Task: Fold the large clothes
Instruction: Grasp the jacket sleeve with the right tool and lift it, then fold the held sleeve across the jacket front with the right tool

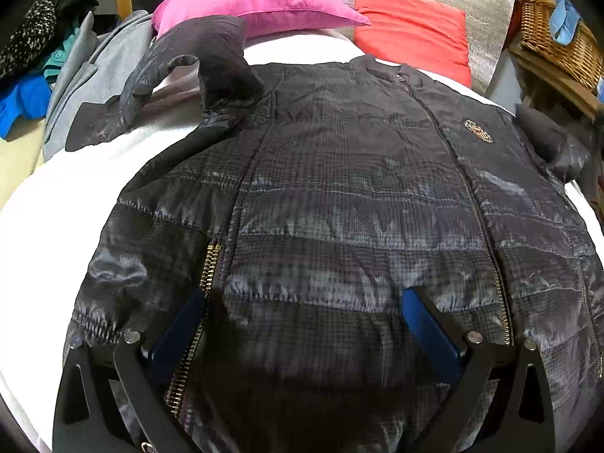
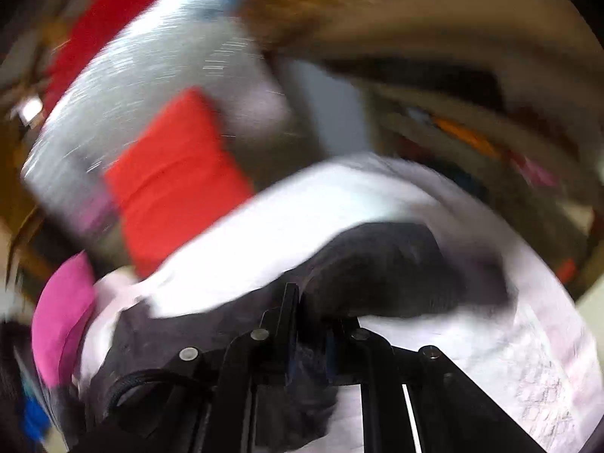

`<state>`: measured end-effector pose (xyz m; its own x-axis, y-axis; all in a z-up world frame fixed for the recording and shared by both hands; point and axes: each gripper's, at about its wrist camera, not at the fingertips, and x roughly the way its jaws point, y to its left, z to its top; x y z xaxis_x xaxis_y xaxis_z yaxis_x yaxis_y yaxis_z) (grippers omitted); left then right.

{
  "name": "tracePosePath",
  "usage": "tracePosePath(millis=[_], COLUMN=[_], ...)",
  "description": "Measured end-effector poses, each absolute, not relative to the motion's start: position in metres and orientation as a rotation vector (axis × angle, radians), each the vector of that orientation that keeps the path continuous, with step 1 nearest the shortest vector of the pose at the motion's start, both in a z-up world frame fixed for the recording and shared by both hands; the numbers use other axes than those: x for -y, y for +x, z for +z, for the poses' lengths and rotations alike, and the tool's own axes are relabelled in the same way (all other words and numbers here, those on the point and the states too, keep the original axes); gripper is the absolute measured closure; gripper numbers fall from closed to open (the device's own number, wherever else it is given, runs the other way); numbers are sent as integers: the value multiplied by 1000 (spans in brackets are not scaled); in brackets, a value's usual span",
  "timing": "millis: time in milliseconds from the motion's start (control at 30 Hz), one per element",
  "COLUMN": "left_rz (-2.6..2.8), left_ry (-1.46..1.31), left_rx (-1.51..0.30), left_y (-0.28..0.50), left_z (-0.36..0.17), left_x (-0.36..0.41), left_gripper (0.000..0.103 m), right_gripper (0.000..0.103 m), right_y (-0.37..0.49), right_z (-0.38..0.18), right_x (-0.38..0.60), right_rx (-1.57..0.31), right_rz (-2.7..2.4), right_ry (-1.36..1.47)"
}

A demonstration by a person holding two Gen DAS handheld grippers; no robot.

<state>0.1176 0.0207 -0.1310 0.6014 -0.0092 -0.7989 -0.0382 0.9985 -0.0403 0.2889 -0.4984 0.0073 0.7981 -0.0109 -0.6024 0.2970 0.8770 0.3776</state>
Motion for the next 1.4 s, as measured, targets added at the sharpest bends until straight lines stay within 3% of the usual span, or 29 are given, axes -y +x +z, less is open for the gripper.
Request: tracePosePath(millis=[133,267,333,367,400,1033,1067,1167,1333,1367,1400], left_rz=[11,6,6,4,3,11,11,10,13,14,13], left_ry=[-54,-60,-59,-59,-60,-62,-62,-64,-64,-63,-63], left_rx=[-928,-931,-930,-929,-929,-912,-913,-912,-910,-910,-910], left_y=[119,120,120,118,118,115,116,115,116,115,115], left_z=[-132,-133,-133,-133,-133,-132,-132,-132,-132,-132,-132], left_x=[-20,-20,-20,-21,-22,-21,-21,-22,-22,-21,-21], left_gripper=[0,0,0,0,0,0,0,0,0,0,0], right_gripper=[91,86,50,15,8,10,17,63,65,62,41], right_y=[277,257,254,251,245,267,274,288,287,283,279], right_z=[34,17,-4,-19,-26,-106,-105,-82,13,24,27], right_x=[407,318,285,272,267,401,401,394,304,273,252], right_rx=[-587,-641,-715,-748,-756,-726,-741,-767,-698,-702,-716], right_rz=[21,188,250,266,278,190,172,110,162,240,292], right_ry=[422,384,368,375,383,1269,1261,1126,507,391,335])
